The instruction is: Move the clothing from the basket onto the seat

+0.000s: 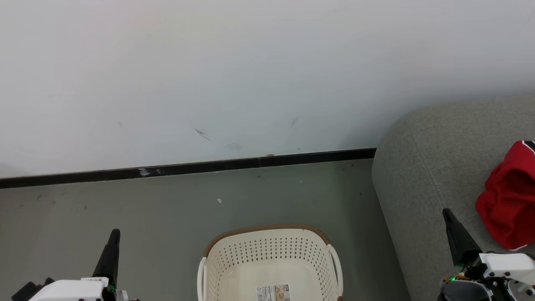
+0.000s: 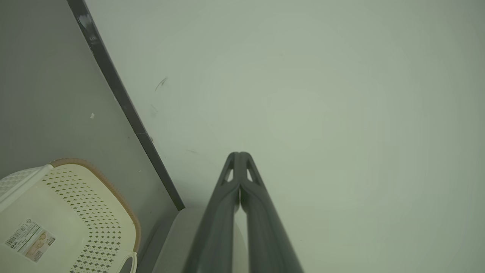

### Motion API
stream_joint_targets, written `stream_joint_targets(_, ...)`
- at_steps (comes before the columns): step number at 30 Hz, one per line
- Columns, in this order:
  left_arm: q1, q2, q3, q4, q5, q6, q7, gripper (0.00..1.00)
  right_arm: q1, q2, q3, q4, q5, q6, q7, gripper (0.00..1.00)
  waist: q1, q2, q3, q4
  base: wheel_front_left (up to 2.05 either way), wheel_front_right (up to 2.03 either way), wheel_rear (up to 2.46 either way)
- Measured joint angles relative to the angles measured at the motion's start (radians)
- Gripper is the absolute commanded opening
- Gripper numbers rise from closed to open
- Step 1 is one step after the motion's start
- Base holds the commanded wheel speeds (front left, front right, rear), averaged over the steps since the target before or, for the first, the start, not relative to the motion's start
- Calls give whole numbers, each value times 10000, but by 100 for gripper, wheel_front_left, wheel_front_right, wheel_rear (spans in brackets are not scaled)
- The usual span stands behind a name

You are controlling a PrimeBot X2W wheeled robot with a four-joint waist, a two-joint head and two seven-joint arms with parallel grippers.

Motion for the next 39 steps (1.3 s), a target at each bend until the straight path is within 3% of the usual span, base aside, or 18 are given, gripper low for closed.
stream_joint_targets(39,-8,0,12,56,0,-75,29,0,-2,8,-113,17,-10,0,15,0,-1,0,-1,0,0,0,0)
